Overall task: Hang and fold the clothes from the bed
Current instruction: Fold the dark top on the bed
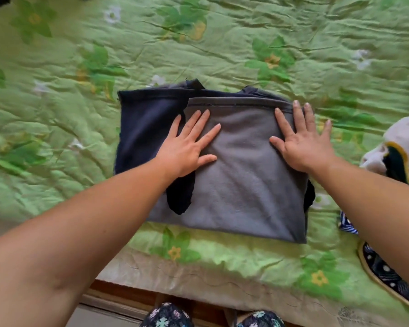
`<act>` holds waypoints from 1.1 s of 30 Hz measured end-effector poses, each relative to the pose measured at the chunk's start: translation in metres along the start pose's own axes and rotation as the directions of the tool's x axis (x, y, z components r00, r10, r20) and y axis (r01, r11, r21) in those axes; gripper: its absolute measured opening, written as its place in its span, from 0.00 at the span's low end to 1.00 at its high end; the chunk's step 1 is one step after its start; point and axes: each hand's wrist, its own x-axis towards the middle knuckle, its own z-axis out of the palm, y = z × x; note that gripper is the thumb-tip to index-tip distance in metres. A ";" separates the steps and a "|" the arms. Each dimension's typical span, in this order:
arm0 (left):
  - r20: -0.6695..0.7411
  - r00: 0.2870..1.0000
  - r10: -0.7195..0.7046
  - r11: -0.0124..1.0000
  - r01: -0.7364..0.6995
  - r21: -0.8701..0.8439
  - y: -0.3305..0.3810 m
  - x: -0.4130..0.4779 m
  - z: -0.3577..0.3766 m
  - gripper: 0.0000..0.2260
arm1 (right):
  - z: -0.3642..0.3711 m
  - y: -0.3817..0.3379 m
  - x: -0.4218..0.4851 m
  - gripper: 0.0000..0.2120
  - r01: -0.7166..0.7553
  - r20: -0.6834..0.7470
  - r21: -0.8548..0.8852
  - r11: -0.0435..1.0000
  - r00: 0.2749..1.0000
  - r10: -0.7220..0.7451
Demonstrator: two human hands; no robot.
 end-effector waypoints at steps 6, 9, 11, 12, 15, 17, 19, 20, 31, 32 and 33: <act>-0.140 0.925 -0.353 0.923 0.319 -0.214 0.010 -0.067 0.000 0.36 | -0.004 -0.053 -0.041 0.33 0.193 -0.215 -0.142 0.971 0.951 -0.221; -0.030 0.799 -0.600 0.754 0.553 -0.355 0.000 -0.125 0.018 0.37 | -0.008 -0.096 -0.055 0.34 0.423 -0.116 -0.182 0.888 0.887 -0.447; 0.072 0.644 -0.762 0.542 0.694 -0.474 -0.011 -0.159 0.029 0.39 | -0.018 -0.129 -0.050 0.33 0.479 -0.074 -0.218 0.850 0.861 -0.504; 0.117 0.568 -0.815 0.428 0.725 -0.539 -0.016 -0.173 0.033 0.40 | -0.025 -0.146 -0.044 0.32 0.494 -0.068 -0.233 0.838 0.851 -0.521; 0.246 0.476 -0.845 0.204 0.710 -0.674 -0.030 -0.202 0.044 0.41 | -0.053 -0.203 -0.022 0.34 0.531 -0.047 -0.316 0.786 0.819 -0.572; 0.303 0.500 -0.812 0.143 0.672 -0.727 -0.035 -0.212 0.049 0.37 | -0.073 -0.247 -0.008 0.36 0.576 -0.032 -0.390 0.718 0.771 -0.636; 0.366 0.526 -0.768 0.066 0.632 -0.772 -0.038 -0.216 0.050 0.30 | -0.088 -0.289 0.001 0.35 0.617 0.012 -0.449 0.646 0.727 -0.686; 0.396 0.546 -0.738 0.019 0.604 -0.797 -0.040 -0.217 0.051 0.26 | -0.093 -0.306 0.004 0.33 0.629 0.042 -0.485 0.608 0.711 -0.702; 0.348 0.699 -0.624 -0.022 0.430 -0.903 -0.040 -0.225 0.049 0.13 | -0.123 -0.353 0.017 0.16 0.595 0.264 -0.747 0.296 0.674 -0.690; 0.343 0.703 -0.623 -0.034 0.414 -0.910 -0.037 -0.226 0.047 0.13 | -0.124 -0.349 0.018 0.15 0.579 0.263 -0.770 0.267 0.670 -0.694; 0.339 0.705 -0.622 -0.043 0.401 -0.915 -0.034 -0.226 0.045 0.13 | -0.126 -0.345 0.019 0.14 0.567 0.260 -0.786 0.245 0.664 -0.701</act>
